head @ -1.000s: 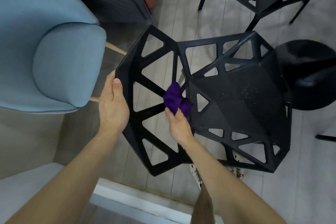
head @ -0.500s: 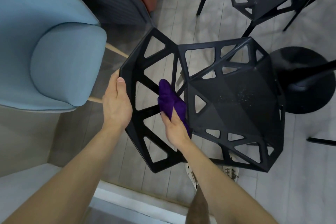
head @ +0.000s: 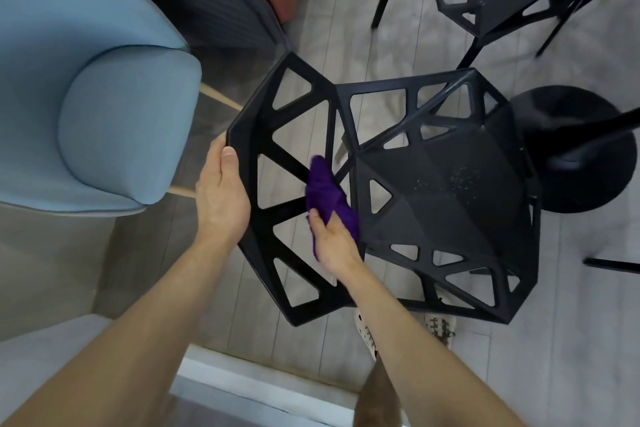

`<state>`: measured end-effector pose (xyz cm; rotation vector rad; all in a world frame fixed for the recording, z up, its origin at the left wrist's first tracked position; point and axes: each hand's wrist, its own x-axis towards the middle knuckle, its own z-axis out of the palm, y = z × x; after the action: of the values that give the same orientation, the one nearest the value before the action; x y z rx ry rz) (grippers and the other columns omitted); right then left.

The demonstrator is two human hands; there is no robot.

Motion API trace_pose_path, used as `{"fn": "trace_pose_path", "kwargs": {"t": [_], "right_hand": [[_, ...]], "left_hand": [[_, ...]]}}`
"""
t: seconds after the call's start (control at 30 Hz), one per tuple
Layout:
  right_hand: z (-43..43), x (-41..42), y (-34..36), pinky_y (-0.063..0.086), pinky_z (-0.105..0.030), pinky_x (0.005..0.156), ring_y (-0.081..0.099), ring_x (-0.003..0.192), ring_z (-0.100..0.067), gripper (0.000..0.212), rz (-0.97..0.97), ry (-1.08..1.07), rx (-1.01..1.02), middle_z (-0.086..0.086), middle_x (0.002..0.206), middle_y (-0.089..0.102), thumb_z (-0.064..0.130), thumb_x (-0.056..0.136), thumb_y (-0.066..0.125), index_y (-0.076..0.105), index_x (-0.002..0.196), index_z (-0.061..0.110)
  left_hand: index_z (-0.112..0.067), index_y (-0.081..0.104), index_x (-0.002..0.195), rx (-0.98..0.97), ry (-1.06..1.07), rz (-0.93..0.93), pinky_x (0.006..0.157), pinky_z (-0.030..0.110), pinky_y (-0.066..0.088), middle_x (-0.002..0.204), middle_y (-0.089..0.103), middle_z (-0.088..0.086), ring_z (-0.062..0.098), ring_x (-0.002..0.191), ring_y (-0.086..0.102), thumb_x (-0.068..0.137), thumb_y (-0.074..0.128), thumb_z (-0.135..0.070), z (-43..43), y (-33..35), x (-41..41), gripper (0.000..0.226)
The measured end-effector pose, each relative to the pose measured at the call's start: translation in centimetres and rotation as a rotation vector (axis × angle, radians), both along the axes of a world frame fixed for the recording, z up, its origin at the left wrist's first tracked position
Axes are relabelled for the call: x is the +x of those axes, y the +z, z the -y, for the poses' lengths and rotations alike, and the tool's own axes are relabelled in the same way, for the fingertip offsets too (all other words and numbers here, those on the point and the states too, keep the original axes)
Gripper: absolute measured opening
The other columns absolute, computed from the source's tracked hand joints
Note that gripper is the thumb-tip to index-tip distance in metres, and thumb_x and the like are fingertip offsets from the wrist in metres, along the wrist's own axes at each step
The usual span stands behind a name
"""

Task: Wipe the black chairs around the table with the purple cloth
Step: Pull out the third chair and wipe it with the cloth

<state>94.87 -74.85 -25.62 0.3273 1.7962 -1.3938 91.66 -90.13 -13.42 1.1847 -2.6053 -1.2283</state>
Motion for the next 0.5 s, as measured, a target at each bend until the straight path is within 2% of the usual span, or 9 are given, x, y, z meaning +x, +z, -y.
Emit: {"fn": "trace_pose_path", "kwargs": {"t": [0.07,0.13,0.23,0.3,0.37,0.4,0.5], "right_hand": [[0.2,-2.4,-1.8,0.040,-0.040,0.115,0.056,0.135,-0.028,0.075,0.112,-0.062,0.047,-0.014,0.147,0.059,0.065,0.110,0.031,0.045,0.157,0.008],[0.6,-3.7,-2.9,0.039,-0.033,0.103,0.058,0.119,-0.023,0.072,0.149,-0.109,0.049,-0.012,0.134,0.064,0.062,0.112,0.029,0.050,0.153,0.006],[0.8,-4.1,-3.7,0.038,-0.033,0.096,0.054,0.110,-0.019,0.062,0.109,-0.075,0.077,-0.008,0.132,0.063,0.055,0.115,0.025,0.044,0.160,0.017],[1.3,-3.8,-3.0,0.042,-0.037,0.100,0.058,0.115,-0.023,0.070,0.106,-0.095,0.081,-0.008,0.131,0.063,0.064,0.111,0.027,0.046,0.160,0.017],[2.0,-2.1,0.0,0.044,-0.046,0.113,0.059,0.129,-0.031,0.092,0.102,-0.108,0.048,-0.017,0.143,0.062,0.081,0.098,0.028,0.054,0.150,0.010],[2.0,-0.6,2.3,0.043,-0.049,0.116,0.058,0.133,-0.032,0.095,0.057,-0.084,0.007,-0.017,0.145,0.061,0.083,0.095,0.030,0.056,0.147,0.008],[1.6,3.7,6.7,0.038,-0.052,0.123,0.054,0.130,-0.021,0.108,-0.016,0.070,-0.139,-0.005,0.133,0.059,0.092,0.087,0.033,0.049,0.147,0.004]], "left_hand": [[-0.032,0.038,0.164,0.003,0.012,0.008,0.130,0.041,0.024,0.165,0.044,-0.008,0.015,0.154,0.037,0.118,0.024,-0.042,0.2,-0.1,0.0,0.050],[-0.033,0.039,0.164,0.008,0.004,0.001,0.128,0.037,0.024,0.165,0.044,-0.009,0.015,0.153,0.037,0.118,0.024,-0.041,0.3,-0.3,0.0,0.049],[-0.032,0.038,0.165,0.018,0.014,0.001,0.128,0.036,0.023,0.166,0.042,-0.009,0.014,0.154,0.035,0.118,0.024,-0.041,0.2,-0.2,0.0,0.050],[-0.033,0.037,0.165,0.037,0.030,-0.009,0.129,0.038,0.022,0.168,0.040,-0.010,0.014,0.156,0.034,0.118,0.025,-0.042,0.1,-0.2,-0.1,0.050],[-0.033,0.036,0.165,0.063,0.044,-0.019,0.127,0.034,0.021,0.169,0.038,-0.010,0.012,0.157,0.031,0.118,0.027,-0.042,0.1,-0.3,-0.1,0.049],[-0.033,0.035,0.166,0.073,0.049,-0.027,0.124,0.030,0.020,0.170,0.037,-0.011,0.011,0.157,0.031,0.118,0.028,-0.042,0.2,-0.4,-0.1,0.049],[-0.032,0.036,0.165,0.094,0.035,-0.046,0.118,0.023,0.020,0.168,0.039,-0.012,0.008,0.155,0.032,0.118,0.029,-0.041,0.4,-0.5,0.1,0.049]]}}
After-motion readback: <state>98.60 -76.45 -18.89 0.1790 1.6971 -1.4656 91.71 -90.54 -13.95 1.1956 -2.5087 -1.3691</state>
